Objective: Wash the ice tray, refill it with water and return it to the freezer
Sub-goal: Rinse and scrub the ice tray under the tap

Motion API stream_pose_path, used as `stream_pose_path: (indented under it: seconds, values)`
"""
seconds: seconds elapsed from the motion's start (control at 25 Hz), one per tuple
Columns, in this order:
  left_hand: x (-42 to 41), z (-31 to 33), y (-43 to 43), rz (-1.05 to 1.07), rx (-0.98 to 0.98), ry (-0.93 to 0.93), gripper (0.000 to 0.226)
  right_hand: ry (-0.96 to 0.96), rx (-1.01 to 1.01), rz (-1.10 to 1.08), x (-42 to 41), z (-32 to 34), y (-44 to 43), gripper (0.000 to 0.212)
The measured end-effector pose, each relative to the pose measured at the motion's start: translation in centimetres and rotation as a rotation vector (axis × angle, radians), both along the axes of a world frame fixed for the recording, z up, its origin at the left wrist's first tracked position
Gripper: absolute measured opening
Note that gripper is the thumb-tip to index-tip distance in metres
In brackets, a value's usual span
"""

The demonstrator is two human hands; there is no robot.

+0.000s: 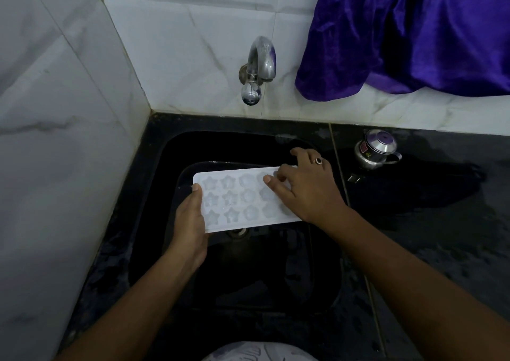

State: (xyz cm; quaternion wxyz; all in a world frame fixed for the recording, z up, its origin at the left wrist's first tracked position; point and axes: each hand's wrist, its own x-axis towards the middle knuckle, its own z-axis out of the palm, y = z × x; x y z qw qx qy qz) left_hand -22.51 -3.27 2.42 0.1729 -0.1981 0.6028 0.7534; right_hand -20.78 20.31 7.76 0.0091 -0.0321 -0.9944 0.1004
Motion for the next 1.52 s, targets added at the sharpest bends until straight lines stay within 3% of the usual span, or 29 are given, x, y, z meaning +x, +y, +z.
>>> stream_pose_path:
  seconds: [0.08,0.16,0.32,0.48,0.72,0.8,1.0,1.12,1.2,1.4,1.52]
  values:
    - [0.5,0.1,0.7,0.022,0.009,-0.001,0.048,-0.012,0.021,0.035,0.0,0.0,0.0,0.065]
    - [0.8,0.4,1.0,0.047,0.020,0.004,0.048,-0.071,-0.123,0.059,0.4,0.0,0.4,0.067]
    - [1.8,0.6,1.8,0.080,0.005,0.015,0.047,-0.113,-0.290,0.087,1.1,1.0,2.8,0.051]
    - [3.1,0.1,3.6,0.105,0.015,0.019,0.049,0.001,0.101,0.215,0.5,1.3,3.9,0.056]
    - [3.5,-0.2,4.5,0.176,0.006,0.048,0.049,0.085,0.134,0.349,0.3,0.8,5.5,0.068]
    - [3.8,-0.4,4.7,0.186,0.004,0.048,0.049,0.067,0.031,0.326,0.0,0.7,5.2,0.069]
    - [3.5,-0.5,5.2,0.241,-0.012,0.040,0.048,-0.203,-0.532,0.043,-1.0,0.4,3.8,0.056]
    - [3.3,-0.8,5.6,0.246,-0.021,0.040,0.046,-0.258,-0.661,-0.037,-1.5,0.1,3.1,0.060]
    - [3.0,-1.0,5.6,0.260,-0.016,0.035,0.046,-0.207,-0.545,0.007,-1.8,-0.2,3.7,0.060]
    - [2.6,-1.6,6.1,0.237,0.000,0.015,0.047,0.036,-0.016,0.229,-2.5,-0.9,5.6,0.067]
    - [2.2,-1.8,5.8,0.252,-0.002,0.015,0.047,-0.018,-0.088,0.259,-2.2,-1.5,5.7,0.074]
